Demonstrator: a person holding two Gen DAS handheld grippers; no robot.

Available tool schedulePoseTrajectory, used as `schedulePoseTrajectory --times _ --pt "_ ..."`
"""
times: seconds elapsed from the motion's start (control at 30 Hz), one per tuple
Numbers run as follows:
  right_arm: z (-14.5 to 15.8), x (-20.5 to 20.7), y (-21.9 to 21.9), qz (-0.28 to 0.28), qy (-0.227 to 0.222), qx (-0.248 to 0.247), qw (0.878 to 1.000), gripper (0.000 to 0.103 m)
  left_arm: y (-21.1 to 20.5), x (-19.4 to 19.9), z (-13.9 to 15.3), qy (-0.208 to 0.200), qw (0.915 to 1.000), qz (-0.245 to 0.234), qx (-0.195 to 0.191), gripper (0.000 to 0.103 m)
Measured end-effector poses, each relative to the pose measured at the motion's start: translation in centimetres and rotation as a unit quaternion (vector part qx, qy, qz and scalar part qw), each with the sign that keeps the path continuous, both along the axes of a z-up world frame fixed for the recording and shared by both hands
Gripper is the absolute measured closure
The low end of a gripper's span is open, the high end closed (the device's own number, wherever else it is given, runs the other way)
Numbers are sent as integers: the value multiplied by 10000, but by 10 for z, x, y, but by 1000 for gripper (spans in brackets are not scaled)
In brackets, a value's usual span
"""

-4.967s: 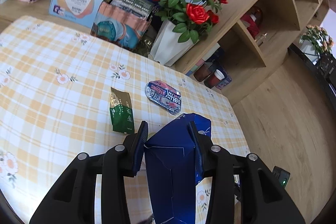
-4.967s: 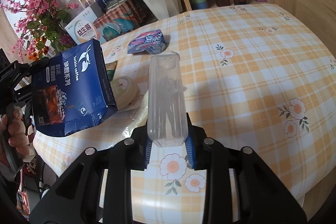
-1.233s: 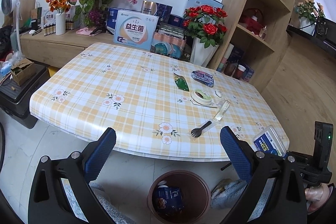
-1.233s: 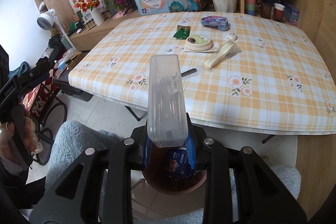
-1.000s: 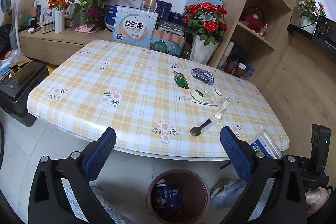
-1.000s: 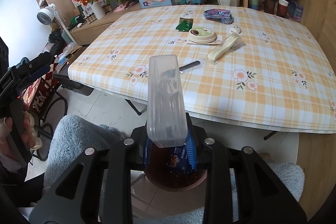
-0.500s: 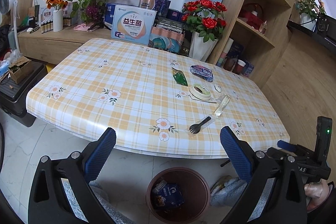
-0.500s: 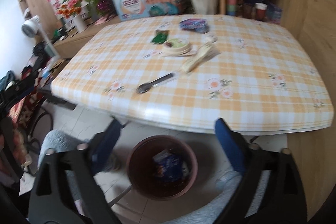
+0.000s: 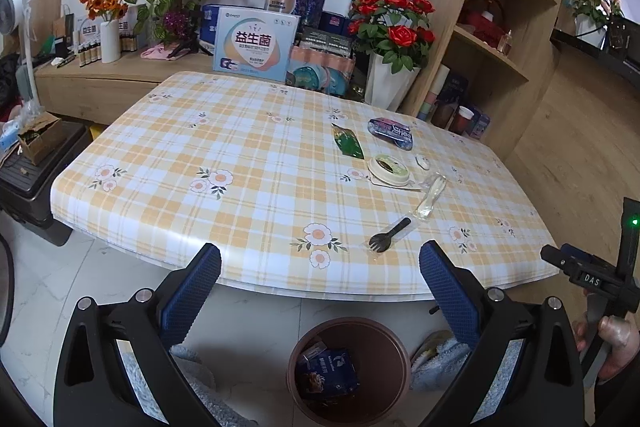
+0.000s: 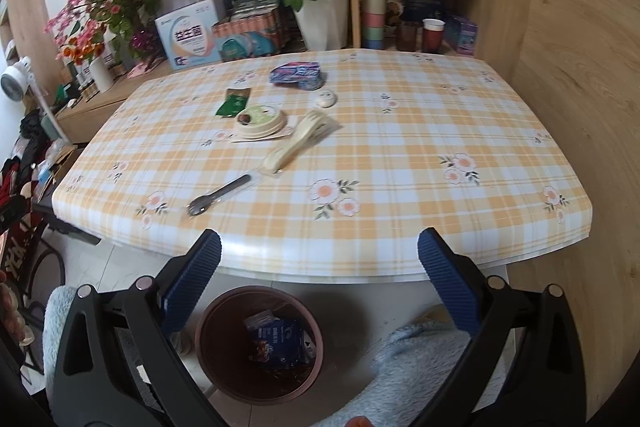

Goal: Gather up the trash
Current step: 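Reach the left gripper to the black plastic fork and close on it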

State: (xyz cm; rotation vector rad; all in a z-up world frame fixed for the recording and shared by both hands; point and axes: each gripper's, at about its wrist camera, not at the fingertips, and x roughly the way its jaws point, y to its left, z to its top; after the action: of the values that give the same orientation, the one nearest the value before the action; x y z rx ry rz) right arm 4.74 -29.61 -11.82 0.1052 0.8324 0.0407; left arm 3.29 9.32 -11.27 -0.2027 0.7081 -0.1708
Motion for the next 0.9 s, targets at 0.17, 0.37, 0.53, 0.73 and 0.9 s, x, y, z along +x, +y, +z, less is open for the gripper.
schedulePoseTrajectory --times 0.17,0.37,0.53,0.73,0.9 --pt "-8 7 -9 -72 58 25 10000 6 -14 12 -7 51 9996 -201 201 6" --pt "-22 20 -14 -57 136 71 9999 6 -50 33 -21 120 9958 -735 530 6" --pt "-35 37 -20 -99 241 136 9996 6 -90 61 -38 181 9859 -1432 846 6" --pt "-47 63 -28 -143 330 161 9992 6 -131 109 -69 389 9720 -2025 1125 6" --pt "-57 87 -38 -167 405 276 9987 6 -155 151 -106 831 9598 -2332 1324 15"
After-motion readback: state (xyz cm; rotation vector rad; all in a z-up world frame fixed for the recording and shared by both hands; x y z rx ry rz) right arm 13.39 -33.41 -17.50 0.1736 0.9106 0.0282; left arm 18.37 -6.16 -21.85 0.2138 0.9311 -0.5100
